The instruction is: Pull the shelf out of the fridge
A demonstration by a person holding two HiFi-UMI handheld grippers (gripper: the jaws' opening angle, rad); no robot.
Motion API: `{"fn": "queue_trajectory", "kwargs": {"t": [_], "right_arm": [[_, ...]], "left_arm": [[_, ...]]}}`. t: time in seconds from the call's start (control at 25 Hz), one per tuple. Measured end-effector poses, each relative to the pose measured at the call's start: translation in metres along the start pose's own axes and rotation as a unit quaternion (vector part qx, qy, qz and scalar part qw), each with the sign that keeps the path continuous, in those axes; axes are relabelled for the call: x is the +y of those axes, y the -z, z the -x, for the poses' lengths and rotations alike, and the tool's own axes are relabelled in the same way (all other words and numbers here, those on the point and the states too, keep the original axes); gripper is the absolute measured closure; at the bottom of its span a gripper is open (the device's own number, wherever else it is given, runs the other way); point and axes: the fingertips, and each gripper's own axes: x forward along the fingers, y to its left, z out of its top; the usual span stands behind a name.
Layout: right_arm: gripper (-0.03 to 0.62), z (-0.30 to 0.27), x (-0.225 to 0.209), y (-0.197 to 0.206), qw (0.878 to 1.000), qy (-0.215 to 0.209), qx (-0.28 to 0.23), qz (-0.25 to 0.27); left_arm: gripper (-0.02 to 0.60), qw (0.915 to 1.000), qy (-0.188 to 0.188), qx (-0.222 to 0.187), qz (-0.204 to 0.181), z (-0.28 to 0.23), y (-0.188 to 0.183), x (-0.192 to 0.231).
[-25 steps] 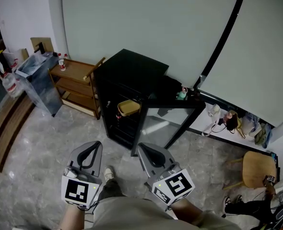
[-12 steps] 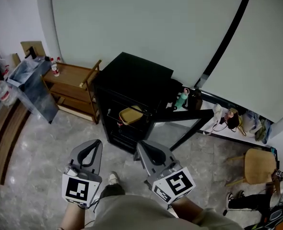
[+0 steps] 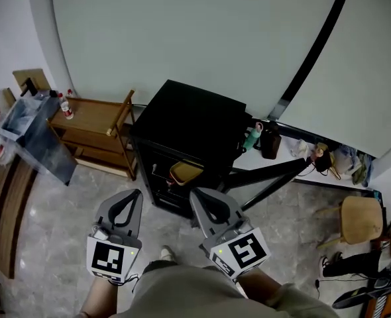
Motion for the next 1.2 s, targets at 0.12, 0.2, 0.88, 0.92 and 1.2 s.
{"fn": "queue_trajectory", "kwargs": {"t": [0.12,0.2,0.88,0.92,1.2], "right_arm": [[0.597,-0.019,-0.003,-0.003,1.000,0.010,-0.004,-0.002],[0.597,-0.027,-0.004,-0.004,1.000,0.016,-0.007,-0.002],[0.599,-0.042,-0.043,0.002,1.000,0.006,0.008,-0.001],[0.599,-0.043,-0.044,0.003,1.000,0.002,0.010,-0.003],[0.597,-0.050,-0.043,0.004,1.000,-0.019,0.014,0.005]], "left_arm": [[0.575,0.9999,0.011,-0.003,-0.005,-0.011,0.002,0.017],[0.575,0.9998,0.017,-0.005,-0.009,-0.017,0.004,0.025],[0.575,0.9995,0.018,-0.007,0.026,-0.059,0.005,0.018],[0.575,0.9989,0.018,-0.008,0.042,-0.060,0.006,0.018],[0.456,0.9860,0.013,-0.017,0.166,-0.071,0.028,0.029]]}}
